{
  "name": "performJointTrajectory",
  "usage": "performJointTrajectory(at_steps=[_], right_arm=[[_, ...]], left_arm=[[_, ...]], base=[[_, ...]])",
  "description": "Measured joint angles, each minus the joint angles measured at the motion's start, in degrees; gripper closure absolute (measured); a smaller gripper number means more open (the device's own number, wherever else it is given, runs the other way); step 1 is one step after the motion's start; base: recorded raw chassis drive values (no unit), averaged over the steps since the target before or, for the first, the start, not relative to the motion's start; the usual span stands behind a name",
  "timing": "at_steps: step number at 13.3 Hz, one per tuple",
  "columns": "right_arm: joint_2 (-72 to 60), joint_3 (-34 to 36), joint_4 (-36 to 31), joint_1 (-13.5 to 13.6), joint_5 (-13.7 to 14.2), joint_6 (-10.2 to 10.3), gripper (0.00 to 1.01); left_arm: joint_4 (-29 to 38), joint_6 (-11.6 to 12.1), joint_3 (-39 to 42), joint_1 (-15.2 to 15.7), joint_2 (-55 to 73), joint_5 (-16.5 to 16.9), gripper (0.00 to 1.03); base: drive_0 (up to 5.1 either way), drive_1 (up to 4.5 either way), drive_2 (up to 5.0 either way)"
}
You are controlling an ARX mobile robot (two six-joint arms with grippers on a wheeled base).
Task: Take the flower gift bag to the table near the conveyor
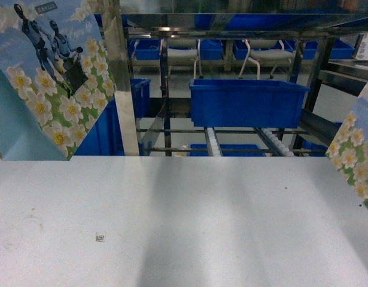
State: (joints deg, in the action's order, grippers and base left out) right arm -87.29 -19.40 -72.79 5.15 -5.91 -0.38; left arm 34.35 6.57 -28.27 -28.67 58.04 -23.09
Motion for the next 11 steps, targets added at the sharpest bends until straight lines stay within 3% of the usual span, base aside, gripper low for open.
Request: performJointTrajectory(at_steps=[7, 11], right_arm=[[-16.9, 3.3, -0.5, -4.1, -0.1, 3.1, 0.98], [-19.3, 4.1, -1.8, -4.2, -0.6, 5.0, 0.98]], left_arm=[[0.0, 0.0, 0.0, 0.0, 0.0, 0.0, 1.01], [0.0, 0.0, 0.0, 0.0, 0.0, 0.0, 1.01]], base=[[0.0, 0.00, 0.0], [0.0, 0.00, 0.0]])
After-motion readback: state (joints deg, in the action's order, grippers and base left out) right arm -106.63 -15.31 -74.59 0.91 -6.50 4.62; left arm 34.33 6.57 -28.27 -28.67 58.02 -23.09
